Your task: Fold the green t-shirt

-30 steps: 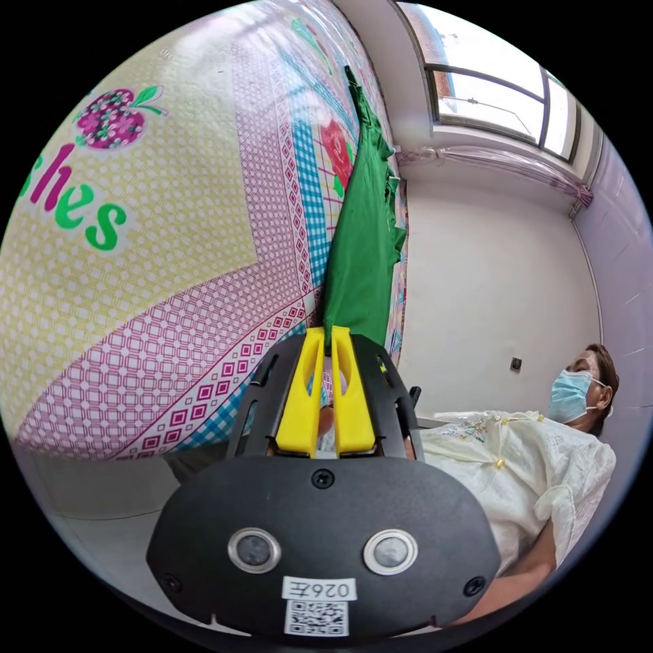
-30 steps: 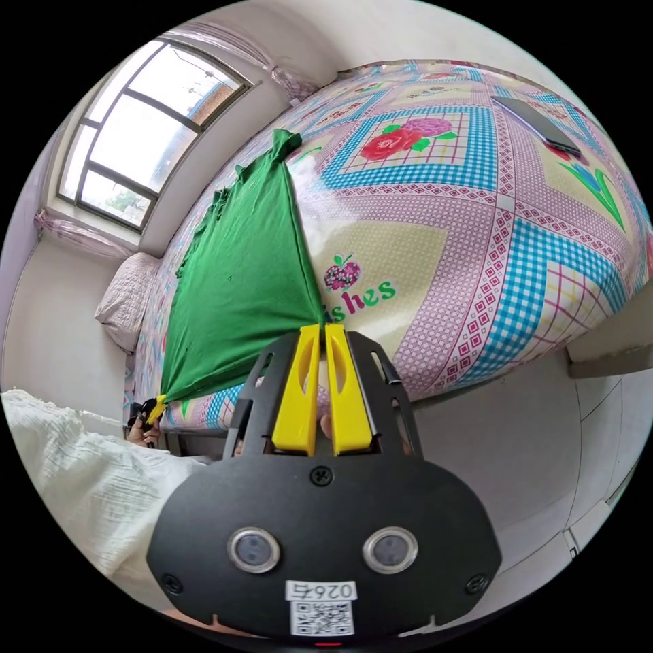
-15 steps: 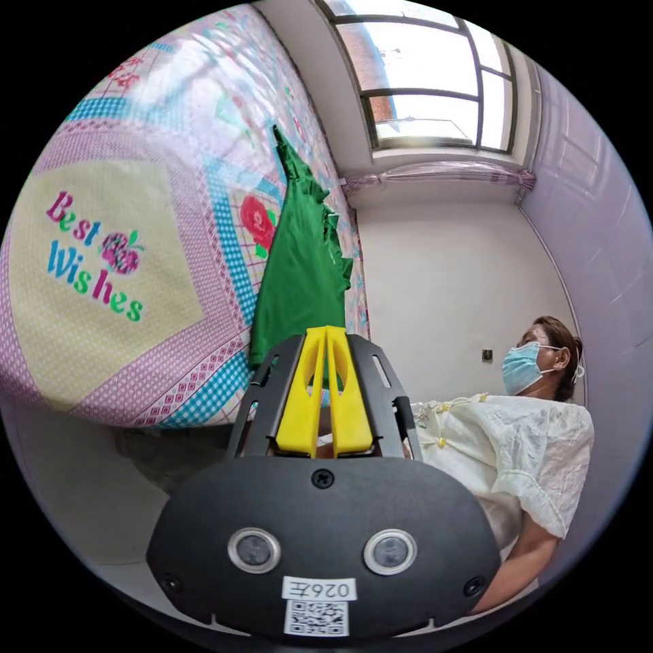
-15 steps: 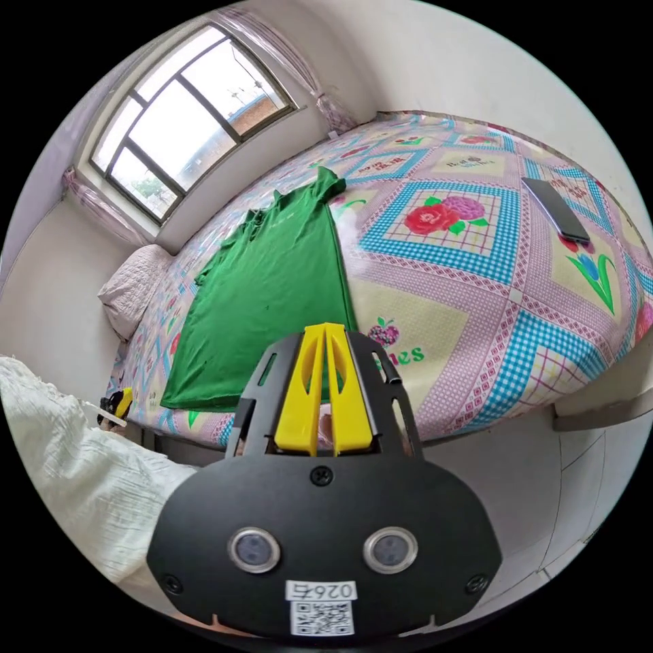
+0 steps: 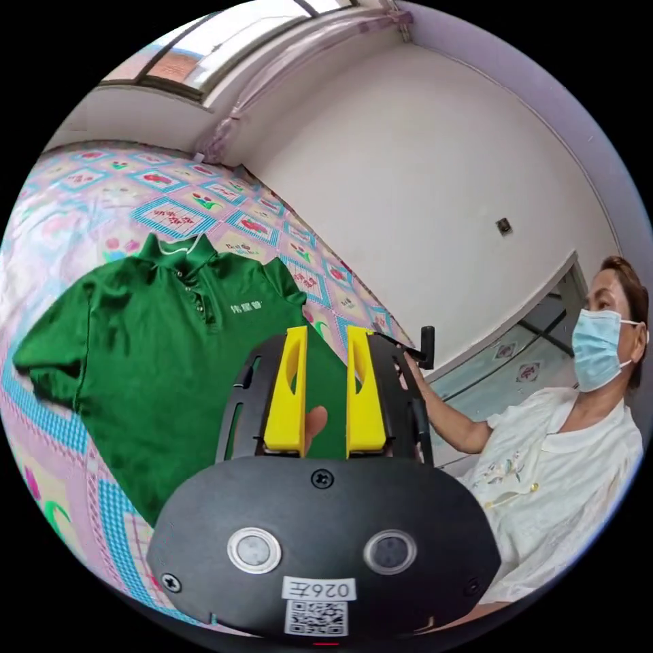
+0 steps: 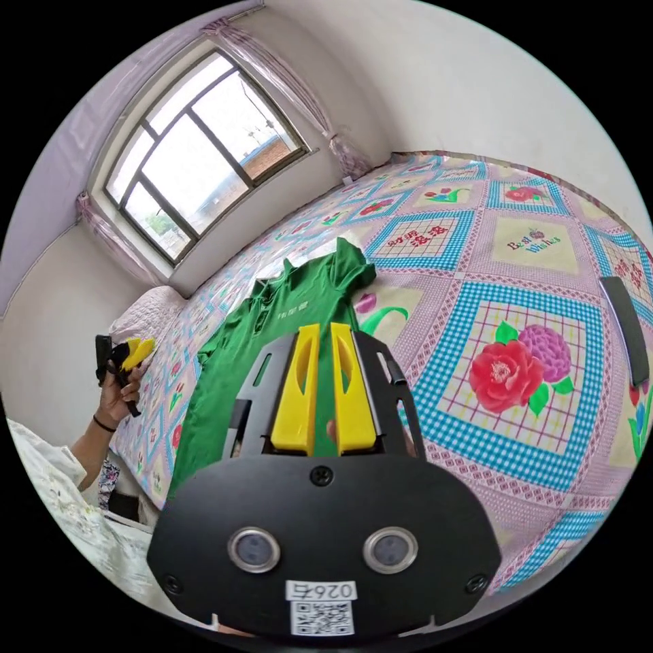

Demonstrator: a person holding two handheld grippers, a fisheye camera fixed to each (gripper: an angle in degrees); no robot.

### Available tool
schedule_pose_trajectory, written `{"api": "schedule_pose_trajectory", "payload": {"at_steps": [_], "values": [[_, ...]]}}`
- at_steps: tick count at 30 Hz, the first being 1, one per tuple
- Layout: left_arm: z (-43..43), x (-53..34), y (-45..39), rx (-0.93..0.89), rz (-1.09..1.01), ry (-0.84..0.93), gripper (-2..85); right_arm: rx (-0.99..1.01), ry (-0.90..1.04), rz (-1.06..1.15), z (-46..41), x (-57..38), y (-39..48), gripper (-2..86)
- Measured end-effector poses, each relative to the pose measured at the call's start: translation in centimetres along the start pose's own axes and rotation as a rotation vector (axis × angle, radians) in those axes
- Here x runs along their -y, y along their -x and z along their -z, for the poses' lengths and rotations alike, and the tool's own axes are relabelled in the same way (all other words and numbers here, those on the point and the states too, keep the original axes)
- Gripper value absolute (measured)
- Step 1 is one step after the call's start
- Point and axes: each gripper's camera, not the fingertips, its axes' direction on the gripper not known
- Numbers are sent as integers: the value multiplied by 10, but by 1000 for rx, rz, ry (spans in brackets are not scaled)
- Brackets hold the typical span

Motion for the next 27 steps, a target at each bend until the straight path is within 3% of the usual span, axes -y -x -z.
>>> {"api": "schedule_pose_trajectory", "payload": {"at_steps": [5, 11, 21, 24, 25, 27], "values": [[-166, 159, -9, 89, -233, 237, 169, 148, 41, -130, -58, 76, -44, 37], [-334, 287, -20, 72, -401, 413, 190, 35, 51, -222, -108, 119, -65, 62], [-502, 367, -24, 263, -625, 672, 210, -89, 65, -273, -150, 155, -59, 61], [-536, 380, -22, 225, -630, 758, 139, -101, 138, -254, -169, 167, -53, 47], [-549, 384, -22, 238, -642, 828, 64, -118, 206, -232, -180, 171, -51, 30], [-564, 390, -21, 337, -652, 890, 8, -127, 259, -194, -186, 171, -46, -2]]}}
